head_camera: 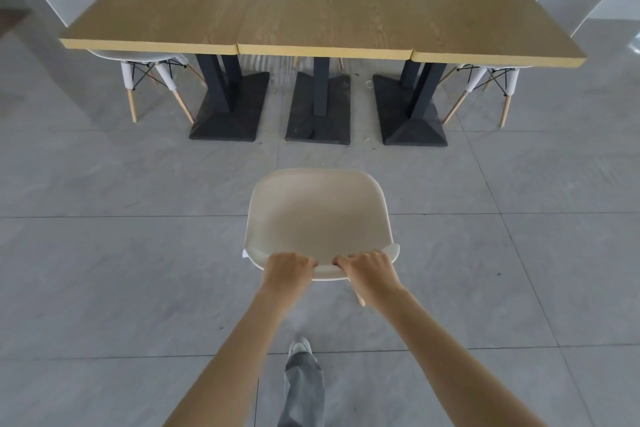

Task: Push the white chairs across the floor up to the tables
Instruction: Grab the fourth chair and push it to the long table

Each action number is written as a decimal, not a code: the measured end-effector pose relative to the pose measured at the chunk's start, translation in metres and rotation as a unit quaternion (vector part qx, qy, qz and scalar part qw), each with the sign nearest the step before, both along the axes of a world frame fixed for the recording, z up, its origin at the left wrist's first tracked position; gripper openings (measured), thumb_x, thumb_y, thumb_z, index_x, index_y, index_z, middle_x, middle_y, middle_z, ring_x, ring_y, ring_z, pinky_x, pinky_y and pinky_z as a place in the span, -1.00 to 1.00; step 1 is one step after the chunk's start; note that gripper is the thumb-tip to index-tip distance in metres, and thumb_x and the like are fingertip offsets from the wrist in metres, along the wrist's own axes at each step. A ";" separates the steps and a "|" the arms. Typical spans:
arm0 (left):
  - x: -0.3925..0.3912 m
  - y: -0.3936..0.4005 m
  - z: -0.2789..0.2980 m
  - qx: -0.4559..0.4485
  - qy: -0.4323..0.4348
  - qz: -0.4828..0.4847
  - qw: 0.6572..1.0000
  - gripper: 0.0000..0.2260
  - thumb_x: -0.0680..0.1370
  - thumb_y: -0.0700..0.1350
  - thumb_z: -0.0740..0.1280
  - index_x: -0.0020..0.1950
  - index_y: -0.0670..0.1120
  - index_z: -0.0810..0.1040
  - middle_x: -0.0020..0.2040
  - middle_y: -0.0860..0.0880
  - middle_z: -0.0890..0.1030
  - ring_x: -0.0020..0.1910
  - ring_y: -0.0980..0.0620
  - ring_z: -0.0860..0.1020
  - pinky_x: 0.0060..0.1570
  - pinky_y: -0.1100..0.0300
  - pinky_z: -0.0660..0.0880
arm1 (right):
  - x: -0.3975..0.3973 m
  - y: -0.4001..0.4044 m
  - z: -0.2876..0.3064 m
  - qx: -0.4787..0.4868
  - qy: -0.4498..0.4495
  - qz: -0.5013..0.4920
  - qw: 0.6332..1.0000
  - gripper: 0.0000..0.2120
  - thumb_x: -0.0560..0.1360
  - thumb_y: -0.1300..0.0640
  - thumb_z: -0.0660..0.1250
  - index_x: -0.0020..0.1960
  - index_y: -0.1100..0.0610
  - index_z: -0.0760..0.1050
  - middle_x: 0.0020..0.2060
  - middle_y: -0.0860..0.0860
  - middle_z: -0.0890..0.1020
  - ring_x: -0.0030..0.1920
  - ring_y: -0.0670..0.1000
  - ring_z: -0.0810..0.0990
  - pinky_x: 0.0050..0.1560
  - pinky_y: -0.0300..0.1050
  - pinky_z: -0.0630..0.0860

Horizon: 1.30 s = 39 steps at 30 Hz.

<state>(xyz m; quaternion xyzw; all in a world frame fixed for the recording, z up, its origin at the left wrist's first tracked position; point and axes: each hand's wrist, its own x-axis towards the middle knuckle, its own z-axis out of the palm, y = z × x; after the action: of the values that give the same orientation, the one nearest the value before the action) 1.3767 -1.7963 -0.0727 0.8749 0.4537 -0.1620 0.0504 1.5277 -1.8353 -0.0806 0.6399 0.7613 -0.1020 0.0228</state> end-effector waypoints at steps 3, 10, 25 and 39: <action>0.004 0.019 0.001 -0.011 -0.006 0.007 1.000 -0.76 0.53 -0.24 0.15 0.09 -0.07 0.54 -0.01 -0.11 0.67 0.01 -0.15 0.61 -0.21 0.16 0.26 | 0.006 0.017 -0.001 -0.010 0.008 0.001 1.000 -0.70 0.43 0.30 0.21 0.12 0.10 0.53 -0.10 0.09 0.69 -0.08 0.19 0.65 -0.06 -0.07 0.46; 0.006 0.066 -0.005 0.014 -0.022 -0.001 1.000 -0.77 -0.05 -0.04 0.58 -0.52 0.03 0.56 -0.68 -0.02 0.52 -0.69 0.09 0.50 -0.50 0.37 0.07 | 0.010 0.056 -0.001 0.004 0.018 -0.006 1.000 -0.71 0.25 0.33 0.35 -0.06 0.11 0.59 -0.28 0.09 0.71 -0.27 0.15 0.68 -0.21 -0.08 0.53; 0.029 0.145 0.017 -0.001 0.017 -0.018 1.000 -0.85 0.24 -0.15 0.47 -0.23 -0.01 0.62 -0.38 -0.08 0.67 -0.34 -0.05 0.66 -0.39 0.26 0.22 | 0.024 0.140 -0.010 0.014 -0.015 -0.039 0.999 -0.69 -0.10 0.18 0.52 -0.40 -0.03 0.55 -0.63 -0.08 0.57 -0.63 -0.03 0.55 -0.54 -0.32 0.40; 0.027 0.197 0.005 -0.027 -0.016 -0.025 0.999 -0.76 0.51 -0.26 0.16 0.07 -0.07 0.54 -0.03 -0.12 0.68 0.00 -0.17 0.62 -0.22 0.16 0.29 | 0.026 0.188 -0.004 -0.007 0.011 -0.043 0.999 -0.69 0.28 0.33 0.34 -0.02 0.09 0.58 -0.24 0.06 0.71 -0.21 0.15 0.66 -0.13 -0.09 0.46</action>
<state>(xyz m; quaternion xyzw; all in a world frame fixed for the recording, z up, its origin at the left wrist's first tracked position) 1.4042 -1.5995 -0.0678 0.8867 0.4261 -0.1616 0.0775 1.5539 -1.6477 -0.0842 0.6710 0.7323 -0.1151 0.0148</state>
